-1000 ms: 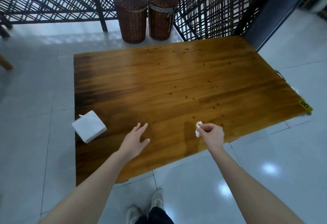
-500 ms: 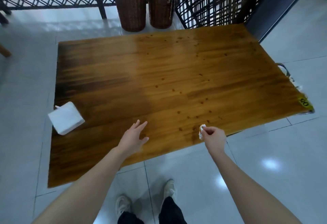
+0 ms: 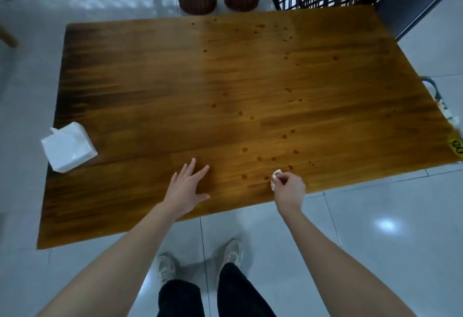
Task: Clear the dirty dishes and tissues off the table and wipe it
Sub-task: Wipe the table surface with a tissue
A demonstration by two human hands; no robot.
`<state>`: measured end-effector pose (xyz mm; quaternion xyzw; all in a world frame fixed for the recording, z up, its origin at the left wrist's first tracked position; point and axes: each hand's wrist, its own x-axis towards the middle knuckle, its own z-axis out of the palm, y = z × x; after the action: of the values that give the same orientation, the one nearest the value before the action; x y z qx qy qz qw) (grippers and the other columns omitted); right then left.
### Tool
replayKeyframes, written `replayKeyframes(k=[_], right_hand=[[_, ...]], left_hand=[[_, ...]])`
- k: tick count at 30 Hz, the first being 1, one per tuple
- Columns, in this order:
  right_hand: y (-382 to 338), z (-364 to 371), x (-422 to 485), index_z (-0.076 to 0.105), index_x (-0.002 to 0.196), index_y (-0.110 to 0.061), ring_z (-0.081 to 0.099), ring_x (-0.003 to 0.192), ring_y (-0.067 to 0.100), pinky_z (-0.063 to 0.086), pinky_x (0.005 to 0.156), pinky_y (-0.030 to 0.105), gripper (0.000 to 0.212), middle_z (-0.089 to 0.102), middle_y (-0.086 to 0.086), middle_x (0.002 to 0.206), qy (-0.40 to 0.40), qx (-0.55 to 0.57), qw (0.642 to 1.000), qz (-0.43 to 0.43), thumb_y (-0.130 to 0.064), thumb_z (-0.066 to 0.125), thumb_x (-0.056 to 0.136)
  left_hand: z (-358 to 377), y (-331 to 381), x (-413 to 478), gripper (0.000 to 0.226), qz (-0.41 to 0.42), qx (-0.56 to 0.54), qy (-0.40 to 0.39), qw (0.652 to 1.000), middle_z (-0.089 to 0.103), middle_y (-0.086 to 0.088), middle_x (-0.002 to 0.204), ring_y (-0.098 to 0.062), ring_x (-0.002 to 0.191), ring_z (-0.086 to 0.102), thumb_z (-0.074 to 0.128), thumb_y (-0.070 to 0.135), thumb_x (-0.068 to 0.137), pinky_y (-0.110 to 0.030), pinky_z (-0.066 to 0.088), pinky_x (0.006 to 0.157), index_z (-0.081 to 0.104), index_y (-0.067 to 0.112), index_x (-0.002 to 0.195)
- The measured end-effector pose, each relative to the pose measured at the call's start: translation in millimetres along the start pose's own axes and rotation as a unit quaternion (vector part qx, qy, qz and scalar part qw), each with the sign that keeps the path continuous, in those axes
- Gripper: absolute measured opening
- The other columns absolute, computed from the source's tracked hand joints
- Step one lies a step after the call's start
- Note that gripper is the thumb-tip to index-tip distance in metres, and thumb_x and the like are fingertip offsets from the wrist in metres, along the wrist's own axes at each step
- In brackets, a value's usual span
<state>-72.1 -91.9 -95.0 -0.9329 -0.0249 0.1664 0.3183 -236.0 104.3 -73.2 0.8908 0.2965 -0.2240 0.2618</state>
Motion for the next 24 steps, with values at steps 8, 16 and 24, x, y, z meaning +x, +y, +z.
replayKeyframes(k=[8, 16, 24], right_hand=[[-5.3, 8.9, -5.9, 0.072, 0.095, -0.005, 0.059, 0.08, 0.014, 0.042, 0.064, 0.02, 0.011, 0.067, 0.003, 0.087, 0.009, 0.012, 1.0, -0.028, -0.008, 0.064, 0.088], [-21.4, 19.6, -14.2, 0.072, 0.094, -0.006, 0.059, 0.083, 0.012, 0.041, 0.064, 0.011, 0.012, 0.066, 0.0, 0.09, -0.047, 0.011, 0.996, -0.077, -0.007, 0.06, 0.09], [-44.2, 50.5, -32.6, 0.069, 0.107, -0.009, 0.047, 0.084, 0.006, 0.039, 0.07, 0.012, 0.02, 0.061, 0.002, 0.109, -0.105, -0.068, 0.981, -0.148, -0.012, 0.053, 0.096]], left_hand=[[-4.9, 5.8, -4.1, 0.08, -0.01, -0.006, -0.004, 1.0, -0.005, -0.002, 0.163, -0.024, 0.149, -0.002, 0.064, 0.037, 0.09, -0.046, 0.009, 0.12, 0.015, 0.034, 0.153], [-3.9, 5.3, -4.2, 0.079, -0.01, -0.016, 0.008, 1.0, -0.003, -0.002, 0.163, -0.024, 0.15, -0.001, 0.064, 0.035, 0.09, -0.045, 0.009, 0.119, 0.017, 0.034, 0.153], [-2.6, 1.6, -2.9, 0.078, -0.006, -0.022, 0.006, 1.0, -0.002, -0.002, 0.163, -0.024, 0.149, -0.001, 0.064, 0.034, 0.09, -0.045, 0.01, 0.119, 0.018, 0.034, 0.153]])
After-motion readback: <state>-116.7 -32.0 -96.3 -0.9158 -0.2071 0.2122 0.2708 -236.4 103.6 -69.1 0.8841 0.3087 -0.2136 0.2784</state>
